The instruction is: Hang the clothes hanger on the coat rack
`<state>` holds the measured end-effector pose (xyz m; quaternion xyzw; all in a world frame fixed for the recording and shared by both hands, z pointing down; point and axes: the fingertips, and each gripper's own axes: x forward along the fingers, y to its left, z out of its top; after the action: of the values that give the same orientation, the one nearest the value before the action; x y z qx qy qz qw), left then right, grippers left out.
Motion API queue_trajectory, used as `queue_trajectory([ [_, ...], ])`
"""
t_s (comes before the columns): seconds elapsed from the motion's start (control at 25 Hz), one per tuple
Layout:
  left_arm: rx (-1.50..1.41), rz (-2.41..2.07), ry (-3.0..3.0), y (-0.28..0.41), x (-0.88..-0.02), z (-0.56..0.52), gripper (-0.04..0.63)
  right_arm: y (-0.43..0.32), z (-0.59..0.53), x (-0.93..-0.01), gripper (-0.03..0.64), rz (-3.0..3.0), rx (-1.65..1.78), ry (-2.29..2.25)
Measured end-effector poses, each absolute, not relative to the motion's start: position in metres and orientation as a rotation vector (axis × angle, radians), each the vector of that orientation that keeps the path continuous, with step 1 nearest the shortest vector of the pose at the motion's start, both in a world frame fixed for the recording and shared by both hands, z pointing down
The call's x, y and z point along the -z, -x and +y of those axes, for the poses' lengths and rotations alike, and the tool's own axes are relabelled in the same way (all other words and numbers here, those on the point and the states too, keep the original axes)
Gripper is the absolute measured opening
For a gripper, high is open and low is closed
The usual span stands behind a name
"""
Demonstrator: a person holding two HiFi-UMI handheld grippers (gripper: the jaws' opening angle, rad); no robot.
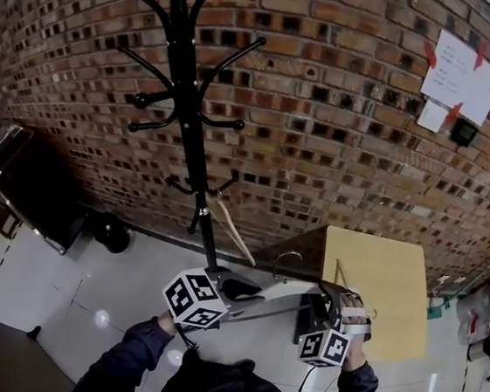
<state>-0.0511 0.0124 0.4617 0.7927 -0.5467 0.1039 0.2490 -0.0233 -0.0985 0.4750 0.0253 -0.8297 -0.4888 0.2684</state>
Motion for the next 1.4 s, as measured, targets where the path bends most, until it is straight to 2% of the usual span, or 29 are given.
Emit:
queue_trajectory([
  [0.28, -0.295, -1.644, -2.073, 0.075, -0.441, 0.084, 0.077, 0.064, -0.031, -0.454, 0.121, -2.272, 1.419, 0.06],
  [0.68, -0.247, -1.658, -2.118, 0.092, -0.427, 0.174, 0.075, 0.077, 0.06, -0.433, 0.121, -2.234, 1.463, 0.036],
  [0.96, -0.347, -1.82, -2.123, 0.12, -0.412, 0.234, 0.086, 0.094, 0.123, -0.416, 0.12, -2.191, 1.525, -0.001],
  [1.4, -0.191, -2.145, -2.078, 0.176, -0.366, 0.285, 0.084, 0.139, 0.141, -0.408, 0.115, -2.183, 1.548, 0.012],
])
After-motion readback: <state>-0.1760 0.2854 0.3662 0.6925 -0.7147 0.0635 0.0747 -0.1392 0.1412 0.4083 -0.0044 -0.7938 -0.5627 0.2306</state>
